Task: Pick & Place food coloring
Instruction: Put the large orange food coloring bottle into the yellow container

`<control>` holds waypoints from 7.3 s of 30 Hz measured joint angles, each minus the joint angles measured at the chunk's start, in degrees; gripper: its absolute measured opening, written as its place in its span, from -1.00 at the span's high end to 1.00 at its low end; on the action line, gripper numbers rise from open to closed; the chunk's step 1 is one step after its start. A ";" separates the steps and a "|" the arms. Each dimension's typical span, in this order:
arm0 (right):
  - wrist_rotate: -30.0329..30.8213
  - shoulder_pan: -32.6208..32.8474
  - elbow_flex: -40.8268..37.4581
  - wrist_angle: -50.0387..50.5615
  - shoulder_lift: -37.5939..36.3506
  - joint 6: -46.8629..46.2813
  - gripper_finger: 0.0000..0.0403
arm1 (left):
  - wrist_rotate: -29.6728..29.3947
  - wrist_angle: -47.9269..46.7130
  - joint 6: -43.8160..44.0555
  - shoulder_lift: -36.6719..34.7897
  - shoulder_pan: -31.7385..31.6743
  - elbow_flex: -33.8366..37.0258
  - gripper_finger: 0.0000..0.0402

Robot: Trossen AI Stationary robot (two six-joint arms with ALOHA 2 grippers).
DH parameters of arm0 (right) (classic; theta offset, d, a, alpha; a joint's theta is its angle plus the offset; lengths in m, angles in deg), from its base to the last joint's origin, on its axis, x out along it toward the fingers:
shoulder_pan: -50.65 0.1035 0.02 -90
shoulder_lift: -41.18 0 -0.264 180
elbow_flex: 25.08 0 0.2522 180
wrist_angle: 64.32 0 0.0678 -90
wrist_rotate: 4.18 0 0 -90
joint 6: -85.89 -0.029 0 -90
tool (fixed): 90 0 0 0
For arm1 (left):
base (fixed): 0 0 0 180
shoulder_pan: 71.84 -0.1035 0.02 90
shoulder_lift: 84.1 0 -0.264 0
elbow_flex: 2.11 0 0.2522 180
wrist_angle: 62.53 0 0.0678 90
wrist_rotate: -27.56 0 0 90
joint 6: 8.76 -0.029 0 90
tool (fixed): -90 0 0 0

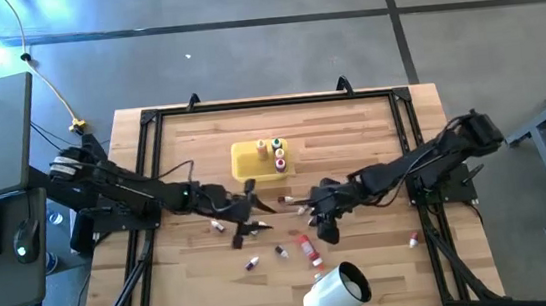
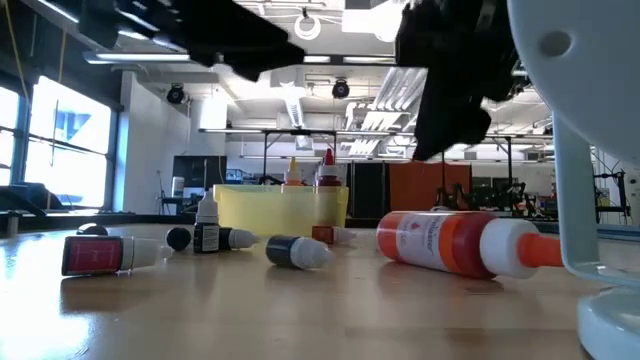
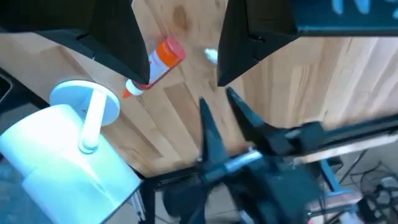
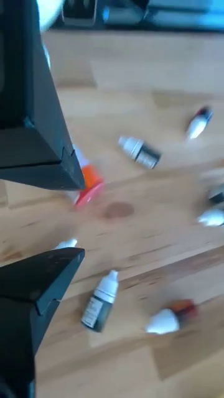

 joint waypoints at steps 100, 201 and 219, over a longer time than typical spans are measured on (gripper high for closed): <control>16.39 16.11 -0.24 14.79 -16.91 1.28 0.24 | 2.36 -40.65 -17.53 38.16 1.70 -42.75 0.30; 15.49 2.29 -0.24 -43.34 -11.69 51.47 -0.01 | -21.49 -52.30 2.24 -2.09 1.68 -42.46 0.31; 16.24 2.32 -0.24 -44.29 -11.69 52.93 0.19 | -21.47 -52.81 3.39 -2.07 1.68 -42.46 0.31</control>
